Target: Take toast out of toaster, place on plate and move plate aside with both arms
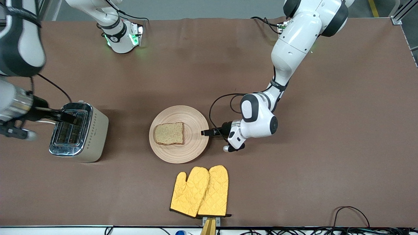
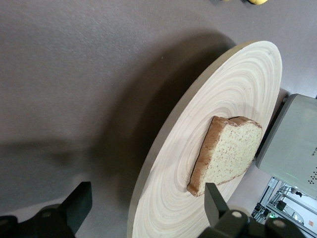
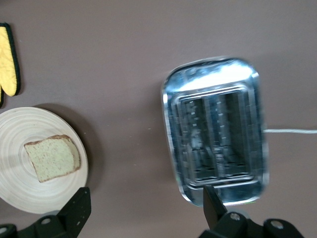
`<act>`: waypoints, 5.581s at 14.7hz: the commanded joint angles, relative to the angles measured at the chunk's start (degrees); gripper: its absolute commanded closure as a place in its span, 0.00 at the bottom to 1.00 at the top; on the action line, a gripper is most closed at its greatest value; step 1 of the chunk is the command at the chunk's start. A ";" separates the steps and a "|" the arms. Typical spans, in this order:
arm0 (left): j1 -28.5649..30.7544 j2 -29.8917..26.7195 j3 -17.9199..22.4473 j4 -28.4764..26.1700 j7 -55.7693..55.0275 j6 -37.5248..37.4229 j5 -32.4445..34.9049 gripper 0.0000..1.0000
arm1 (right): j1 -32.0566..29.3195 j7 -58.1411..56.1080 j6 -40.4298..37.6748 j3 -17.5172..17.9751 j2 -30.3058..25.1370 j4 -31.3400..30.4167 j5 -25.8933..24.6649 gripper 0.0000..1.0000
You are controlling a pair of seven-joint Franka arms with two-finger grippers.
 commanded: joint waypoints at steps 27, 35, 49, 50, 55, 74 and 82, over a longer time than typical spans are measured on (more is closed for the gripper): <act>24.08 -8.99 0.53 -1.61 27.03 -23.92 4.27 0.99 | -1.04 -8.08 -14.99 1.73 -6.38 8.73 -6.75 0.00; 44.74 -6.18 0.53 -1.53 41.01 -33.96 13.58 0.99 | -10.25 -8.60 -15.61 11.55 -6.47 8.64 -6.67 0.00; 55.05 0.16 0.97 -1.00 46.04 -38.62 17.18 0.57 | -10.36 -8.17 -15.61 12.10 -6.29 8.73 -6.75 0.00; 55.22 0.07 0.88 -0.91 45.69 -38.62 17.79 0.01 | -10.36 -8.17 -15.52 12.10 -6.29 8.73 -6.75 0.00; 55.05 -4.22 0.53 4.97 41.12 -38.71 32.45 0.00 | -10.45 -8.16 -15.52 12.10 -6.29 8.73 -6.75 0.00; 36.41 -41.49 -4.83 0.60 3.33 -45.48 65.52 0.00 | -10.80 -8.60 -15.34 12.01 -6.20 8.73 -6.67 0.00; 36.33 -52.32 -6.42 -12.35 3.32 -42.55 66.75 0.00 | -10.80 -8.60 -15.25 11.92 -6.20 8.73 -6.66 0.00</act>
